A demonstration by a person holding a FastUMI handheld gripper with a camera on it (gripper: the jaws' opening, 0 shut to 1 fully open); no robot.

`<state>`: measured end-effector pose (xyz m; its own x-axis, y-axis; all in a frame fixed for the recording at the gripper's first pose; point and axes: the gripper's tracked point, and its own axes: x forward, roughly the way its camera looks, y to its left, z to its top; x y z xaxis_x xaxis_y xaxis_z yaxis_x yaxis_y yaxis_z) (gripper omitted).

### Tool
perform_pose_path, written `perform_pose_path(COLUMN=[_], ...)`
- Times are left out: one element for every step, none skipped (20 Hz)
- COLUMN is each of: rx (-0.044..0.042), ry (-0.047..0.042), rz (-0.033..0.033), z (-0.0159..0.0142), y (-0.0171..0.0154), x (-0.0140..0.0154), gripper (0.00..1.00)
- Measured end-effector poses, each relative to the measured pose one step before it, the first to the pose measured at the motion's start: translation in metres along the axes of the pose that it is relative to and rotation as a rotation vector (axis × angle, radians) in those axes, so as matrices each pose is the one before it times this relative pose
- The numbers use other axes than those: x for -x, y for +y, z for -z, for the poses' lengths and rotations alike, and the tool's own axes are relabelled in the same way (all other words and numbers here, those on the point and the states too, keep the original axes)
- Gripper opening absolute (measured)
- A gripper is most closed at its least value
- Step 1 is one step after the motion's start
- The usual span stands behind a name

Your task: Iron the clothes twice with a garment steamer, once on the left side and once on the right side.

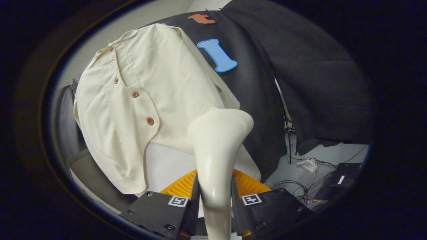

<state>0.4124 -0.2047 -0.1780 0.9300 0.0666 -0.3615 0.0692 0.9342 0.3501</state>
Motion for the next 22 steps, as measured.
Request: perform_pose_path(rx=[0.00355, 0.00607, 0.00236, 0.00062, 0.00542, 0.00172, -0.00178, 0.00176, 0.00125, 0.00546, -0.00293, -0.00197, -0.00169, -0.00574, -0.00857, 0.00128, 0.01039, 0.01543, 0.01312, 0.01380, 0.02207, 0.01643], ry=[0.00670, 0.00555, 0.00546, -0.00129, -0.03107, -0.01484, -0.02349, -0.00093, -0.01063, -0.00289, 0.00212, 0.00777, -0.00140, -0.00340, -0.00829, -0.01018, -0.00821, -0.01333, 0.00207, -0.03620, -0.00336, -0.01727], rz=[0.00185, 0.00201, 0.00052, 0.00365, 0.00975, 0.00414, 0.00209, 0.00080, -0.00440, -0.00962, -0.01572, -0.01040, -0.00640, -0.01086, -0.01711, -0.01734, -0.01377, -0.01091, -0.01326, -0.01318, -0.01256, -0.01051], z=[0.00469, 0.00431, 0.00314, 0.00229, -0.00307, -0.00121, -0.00249, 0.00255, -0.00057, 0.00120, 0.00197, 0.00289, 0.00167, 0.00085, -0.00042, -0.00088, -0.00049, -0.00250, -0.00047, -0.00886, -0.00012, -0.00564], y=[-0.00009, -0.00005, 0.00043, 0.00172, 0.00187, 0.00314, 0.00477, 0.00547, 0.00624, 0.00761, 0.00903, 0.00820, 0.00673, 0.00800, 0.00996, 0.01078, 0.01001, 0.00903, 0.01020, 0.01048, 0.01059, 0.01144], x=[0.00159, 0.00221, 0.00400, 0.00563, 0.00738, 0.00640, 0.00813, 0.00836, 0.00910, 0.01015, 0.00788, 0.00942, 0.00767, 0.00987, 0.01024, 0.00957, 0.00917, 0.00815, 0.00917, 0.00621, 0.00773, 0.00691], gripper=[0.44, 0.44, 0.44, 0.44, 0.44, 0.44, 0.44, 0.44, 0.43, 0.44, 0.44, 0.44, 0.44, 0.44, 0.44, 0.43, 0.43, 0.43, 0.43, 0.43, 0.43, 0.43])
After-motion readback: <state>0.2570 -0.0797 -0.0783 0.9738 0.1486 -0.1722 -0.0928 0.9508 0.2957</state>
